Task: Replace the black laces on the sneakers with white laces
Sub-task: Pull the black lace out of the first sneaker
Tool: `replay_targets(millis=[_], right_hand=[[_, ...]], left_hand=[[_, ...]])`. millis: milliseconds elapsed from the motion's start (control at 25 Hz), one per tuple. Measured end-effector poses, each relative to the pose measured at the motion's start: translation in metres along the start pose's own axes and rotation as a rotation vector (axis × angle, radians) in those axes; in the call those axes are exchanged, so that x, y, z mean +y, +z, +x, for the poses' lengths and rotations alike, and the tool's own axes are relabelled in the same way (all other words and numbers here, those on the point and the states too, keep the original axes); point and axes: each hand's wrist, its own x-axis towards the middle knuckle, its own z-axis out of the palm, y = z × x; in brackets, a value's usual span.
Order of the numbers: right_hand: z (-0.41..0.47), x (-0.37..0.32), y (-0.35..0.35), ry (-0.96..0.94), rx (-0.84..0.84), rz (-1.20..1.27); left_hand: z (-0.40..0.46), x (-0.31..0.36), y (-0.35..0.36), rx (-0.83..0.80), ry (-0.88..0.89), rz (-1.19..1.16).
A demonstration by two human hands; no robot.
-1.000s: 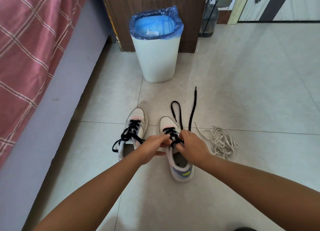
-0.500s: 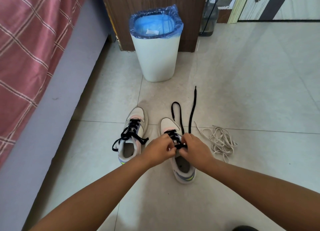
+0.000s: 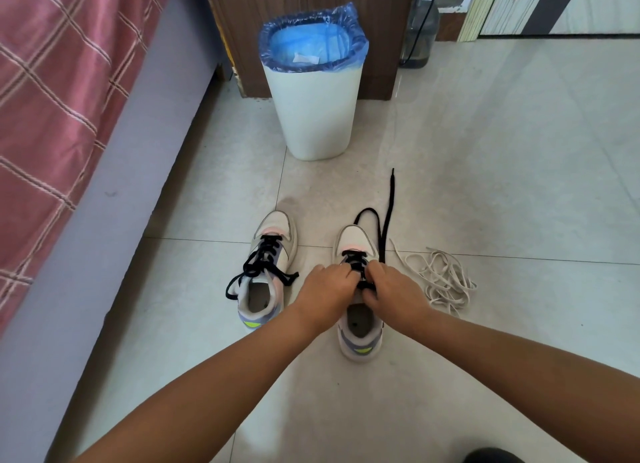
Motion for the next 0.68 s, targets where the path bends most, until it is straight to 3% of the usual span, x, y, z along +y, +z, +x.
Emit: replay_targets(millis=[80, 160, 240, 280, 320, 400, 480, 520, 600, 680], right_hand=[[-0.001, 0.002, 0.002, 0.013, 0.058, 0.005], [-0.002, 0.004, 0.008, -0.019, 0.155, 0.001], [0.0, 0.003, 0.011, 0.0, 0.191, 0.007], [0.002, 0.001, 0.011, 0.041, 0.181, 0.041], [0.002, 0.0, 0.01, 0.08, 0.164, 0.084], [0.004, 0.0, 0.009, 0.115, 0.148, 0.169], [0.006, 0.005, 0.005, 0.146, 0.086, 0.295], [0.006, 0.008, 0.003, 0.161, 0.055, 0.35], [0.006, 0.016, 0.002, 0.181, 0.044, 0.384], [0.006, 0.019, 0.0, 0.183, 0.061, 0.384]], left_hand=[[-0.001, 0.003, -0.003, 0.009, -0.339, -0.23], [-0.008, 0.013, -0.003, -0.017, -0.793, -0.628], [-0.011, 0.019, 0.001, -0.027, -1.1, -0.967], [-0.011, 0.022, 0.0, -0.065, -1.134, -1.013], [-0.012, 0.024, -0.002, -0.09, -1.049, -0.953], [-0.014, 0.017, -0.009, -0.062, -0.595, -0.614], [-0.012, 0.008, -0.013, -0.045, -0.204, -0.492], [-0.011, 0.009, -0.017, -0.078, -0.181, -0.597], [-0.007, 0.014, -0.031, -0.178, -0.428, -1.05], [-0.003, 0.009, -0.041, -0.148, -0.655, -1.418]])
